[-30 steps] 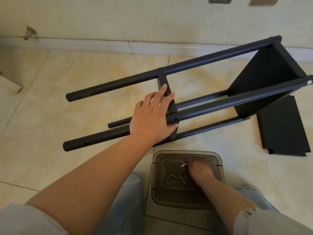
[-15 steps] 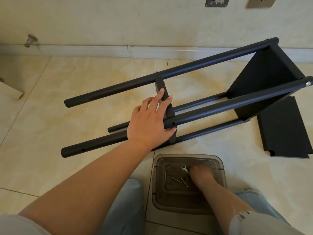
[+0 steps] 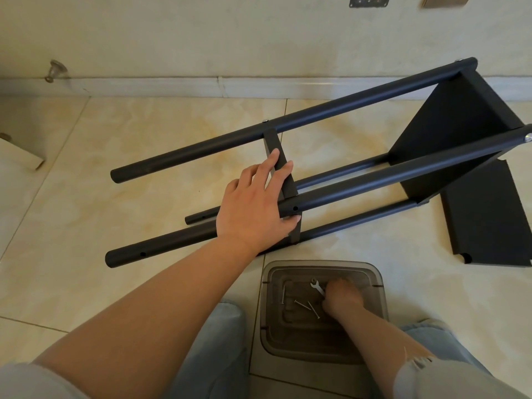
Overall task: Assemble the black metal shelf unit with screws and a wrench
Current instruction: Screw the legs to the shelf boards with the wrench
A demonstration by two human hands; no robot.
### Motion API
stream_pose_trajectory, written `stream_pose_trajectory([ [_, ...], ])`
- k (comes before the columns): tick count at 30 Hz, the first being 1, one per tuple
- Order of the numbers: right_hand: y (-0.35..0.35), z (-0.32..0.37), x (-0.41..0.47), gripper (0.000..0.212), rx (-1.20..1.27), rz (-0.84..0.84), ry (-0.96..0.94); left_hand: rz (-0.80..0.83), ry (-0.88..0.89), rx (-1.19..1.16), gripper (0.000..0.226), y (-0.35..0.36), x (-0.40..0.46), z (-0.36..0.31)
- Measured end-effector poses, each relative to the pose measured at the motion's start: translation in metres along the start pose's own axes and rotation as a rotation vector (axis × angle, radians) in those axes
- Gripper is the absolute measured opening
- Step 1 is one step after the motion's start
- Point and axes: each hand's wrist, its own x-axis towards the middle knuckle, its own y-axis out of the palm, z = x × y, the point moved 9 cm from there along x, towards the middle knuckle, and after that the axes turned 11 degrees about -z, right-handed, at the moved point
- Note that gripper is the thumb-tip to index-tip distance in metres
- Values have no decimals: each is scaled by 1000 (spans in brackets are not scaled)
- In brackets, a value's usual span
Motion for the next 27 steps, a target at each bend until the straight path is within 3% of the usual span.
stream_pose_trajectory([
  [7,-13,36,-29,28,181,228,-204,14,-2,3,82,0,0,0],
  [12,-80,66,-68,24,274,300,-361,42,-5,-14,82,1,-1,-1],
  [16,-138,80,-95,31,490,354,-368,65,-8,-40,85,0,0,1],
  [21,-186,90,-124,34,589,224,-489,103,35,-64,88,0,-1,0],
  [27,-226,78,-129,25,587,-212,-518,116,89,2,85,-1,-2,4],
])
